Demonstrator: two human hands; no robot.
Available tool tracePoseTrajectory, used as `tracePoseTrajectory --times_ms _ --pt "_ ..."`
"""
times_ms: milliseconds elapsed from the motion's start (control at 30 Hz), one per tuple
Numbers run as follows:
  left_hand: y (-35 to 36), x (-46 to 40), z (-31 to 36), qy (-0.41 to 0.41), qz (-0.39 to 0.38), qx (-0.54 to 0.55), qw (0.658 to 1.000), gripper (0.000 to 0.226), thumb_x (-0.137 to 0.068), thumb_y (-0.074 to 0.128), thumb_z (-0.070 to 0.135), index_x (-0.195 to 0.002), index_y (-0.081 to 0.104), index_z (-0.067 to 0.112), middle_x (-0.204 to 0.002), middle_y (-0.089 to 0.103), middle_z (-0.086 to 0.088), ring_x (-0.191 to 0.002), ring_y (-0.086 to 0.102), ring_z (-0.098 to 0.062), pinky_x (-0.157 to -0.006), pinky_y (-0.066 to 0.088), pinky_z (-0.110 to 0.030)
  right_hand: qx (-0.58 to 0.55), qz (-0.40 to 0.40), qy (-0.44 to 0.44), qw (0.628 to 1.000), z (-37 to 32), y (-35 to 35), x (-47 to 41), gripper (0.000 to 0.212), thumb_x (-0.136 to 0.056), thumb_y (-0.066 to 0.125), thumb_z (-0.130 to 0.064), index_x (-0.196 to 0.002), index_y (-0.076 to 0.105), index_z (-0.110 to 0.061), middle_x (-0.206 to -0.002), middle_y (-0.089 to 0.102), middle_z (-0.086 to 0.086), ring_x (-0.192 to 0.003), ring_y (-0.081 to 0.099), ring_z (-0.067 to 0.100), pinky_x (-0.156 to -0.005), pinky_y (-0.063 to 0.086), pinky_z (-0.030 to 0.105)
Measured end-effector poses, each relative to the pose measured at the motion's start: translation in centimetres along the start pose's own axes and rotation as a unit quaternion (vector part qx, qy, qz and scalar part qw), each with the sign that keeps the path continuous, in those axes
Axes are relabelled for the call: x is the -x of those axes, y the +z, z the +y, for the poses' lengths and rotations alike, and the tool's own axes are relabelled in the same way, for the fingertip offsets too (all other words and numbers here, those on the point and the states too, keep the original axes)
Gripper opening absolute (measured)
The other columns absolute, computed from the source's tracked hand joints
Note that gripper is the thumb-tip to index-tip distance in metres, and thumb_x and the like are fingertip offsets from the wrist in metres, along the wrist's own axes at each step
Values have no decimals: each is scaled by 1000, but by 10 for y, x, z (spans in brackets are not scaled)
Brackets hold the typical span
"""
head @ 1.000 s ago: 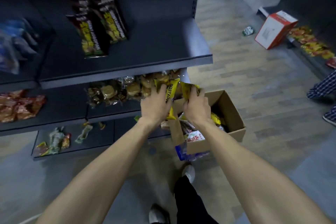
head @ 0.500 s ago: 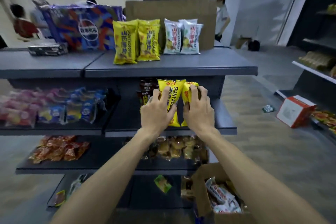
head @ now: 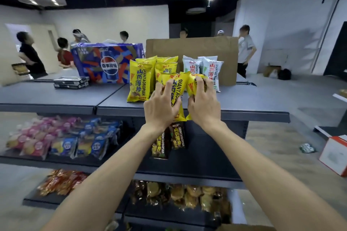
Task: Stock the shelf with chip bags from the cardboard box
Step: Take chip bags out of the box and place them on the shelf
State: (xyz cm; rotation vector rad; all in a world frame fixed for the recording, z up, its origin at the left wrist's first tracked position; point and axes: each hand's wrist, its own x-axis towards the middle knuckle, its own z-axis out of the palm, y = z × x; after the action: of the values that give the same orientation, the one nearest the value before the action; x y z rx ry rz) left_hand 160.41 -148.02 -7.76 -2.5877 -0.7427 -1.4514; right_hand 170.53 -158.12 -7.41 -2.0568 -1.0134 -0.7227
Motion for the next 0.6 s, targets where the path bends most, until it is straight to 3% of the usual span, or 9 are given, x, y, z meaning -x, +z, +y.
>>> tracePoseTrajectory --times_ms 133,600 --pt "11 -17 -17 -22 13 -28 999 49 -90 54 48 -130 44 22 -103 53 -5 -72 62 -23 -45 35 -26 -9 -13 -15 1000 -6 23 -25 55 -91 56 -22 -140 33 -19 -145 29 9 -116 45 34 -74 49 45" --pt "76 -86 -57 -33 -27 -53 998 53 -90 57 47 -134 42 21 -112 51 -9 -85 63 -24 -43 37 -27 28 -10 50 998 15 60 -63 49 -92 57 -23 -135 34 -20 -141 29 7 -113 47 35 -70 51 43"
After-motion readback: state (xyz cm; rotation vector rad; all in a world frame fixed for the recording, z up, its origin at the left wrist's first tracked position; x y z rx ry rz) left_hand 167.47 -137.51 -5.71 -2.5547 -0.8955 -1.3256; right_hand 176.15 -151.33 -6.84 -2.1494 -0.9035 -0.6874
